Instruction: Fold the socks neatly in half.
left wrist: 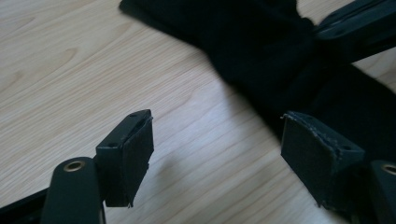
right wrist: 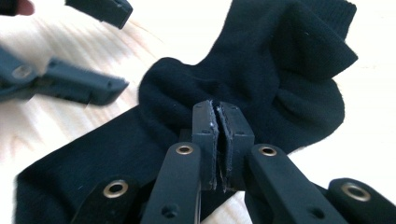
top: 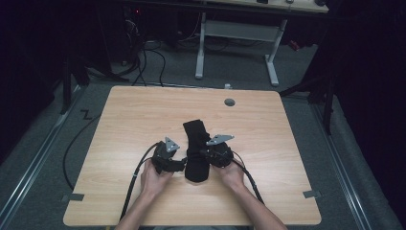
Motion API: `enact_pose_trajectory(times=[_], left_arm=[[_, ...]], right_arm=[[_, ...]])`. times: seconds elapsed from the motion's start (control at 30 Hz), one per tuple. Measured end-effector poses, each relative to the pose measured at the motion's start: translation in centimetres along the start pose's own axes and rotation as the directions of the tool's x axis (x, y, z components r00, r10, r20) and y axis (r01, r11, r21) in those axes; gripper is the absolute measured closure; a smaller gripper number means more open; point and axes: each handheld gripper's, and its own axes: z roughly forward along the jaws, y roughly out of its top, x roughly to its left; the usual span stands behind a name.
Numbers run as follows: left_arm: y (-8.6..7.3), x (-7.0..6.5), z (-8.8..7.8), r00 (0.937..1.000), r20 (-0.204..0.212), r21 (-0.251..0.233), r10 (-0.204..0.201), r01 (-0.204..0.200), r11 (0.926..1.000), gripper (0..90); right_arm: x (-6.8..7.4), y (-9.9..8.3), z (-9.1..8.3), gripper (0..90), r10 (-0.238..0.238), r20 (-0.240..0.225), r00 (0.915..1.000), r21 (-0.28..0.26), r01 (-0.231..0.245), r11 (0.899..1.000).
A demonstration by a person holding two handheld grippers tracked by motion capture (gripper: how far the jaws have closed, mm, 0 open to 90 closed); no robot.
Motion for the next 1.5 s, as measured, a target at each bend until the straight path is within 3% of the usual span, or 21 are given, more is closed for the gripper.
enact_pose_trajectory(times=[0.1, 0.17, 0.27, 0.4, 0.47, 0.67, 0.77, 1.0, 1.07, 1.2, 1.5], left_arm=[[0.3, -0.5, 0.3, 0.9998, -0.003, 0.005, 0.018, -0.018, 0.9998, 26.2], [0.4, -1.0, 1.3, 0.9986, -0.029, 0.025, 0.043, -0.042, 0.9988, 26.9], [0.8, -0.9, 2.1, 0.9996, -0.025, 0.03, 0.016, -0.015, 0.9994, 27.1], [1.7, -1.0, 2.8, 0.9992, -0.038, 0.044, 0.014, -0.012, 0.9989, 27.1], [1.8, -0.9, 3.0, 0.9994, -0.036, 0.041, 0.0, 0.001, 0.9991, 27.1], [1.3, -0.7, 2.3, 0.9993, -0.031, 0.044, -0.02, 0.022, 0.9988, 27.4], [0.9, -0.9, 1.9, 0.9996, -0.021, 0.042, -0.018, 0.019, 0.9989, 27.4], [0.2, -1.3, 1.4, 0.9999, -0.008, 0.04, -0.014, 0.014, 0.9991, 27.5], [0.2, -1.3, 1.4, 0.9998, -0.006, 0.039, -0.017, 0.017, 0.9991, 27.5], [0.2, -1.3, 1.5, 0.9996, -0.003, 0.037, -0.027, 0.027, 0.9989, 27.7], [0.1, -1.3, 1.6, 0.9994, -0.001, 0.028, -0.033, 0.033, 0.999, 27.7]], right_arm=[[-0.2, 0.2, 0.5, 85.6, 0.0, 0.01, 0.9999, 0.008, 0.0, 1.0], [-0.5, 0.6, 1.3, 85.3, -0.005, 0.031, 0.9995, 0.025, 0.005, 1.0], [-1.1, 0.9, 1.8, 85.0, 0.012, 0.036, 0.9993, 0.028, -0.013, 1.0], [-1.8, 1.4, 2.1, 84.2, 0.011, 0.061, 0.9981, 0.031, -0.013, 0.999], [-2.1, 1.6, 2.0, 83.9, 0.021, 0.053, 0.9984, 0.025, -0.022, 0.999], [-1.4, 1.4, 0.0, 80.1, 0.013, 0.026, 0.9996, -0.036, -0.012, 0.999], [-0.9, 0.7, -0.6, 76.2, 0.004, 0.002, 1.0, -0.035, -0.004, 0.999], [-0.7, -0.1, 0.6, 67.7, 0.02, 0.0, 0.9998, -0.004, -0.02, 1.0], [-0.7, 0.0, 1.3, 71.4, 0.015, -0.006, 0.9999, 0.029, -0.014, 0.999], [-0.7, 0.0, 1.3, 87.2, -0.008, -0.013, 0.9999, 0.029, 0.008, 1.0], [1.1, 0.5, -1.6, 89.0, -0.08, -0.012, 0.9967, -0.013, 0.08, 0.997]])
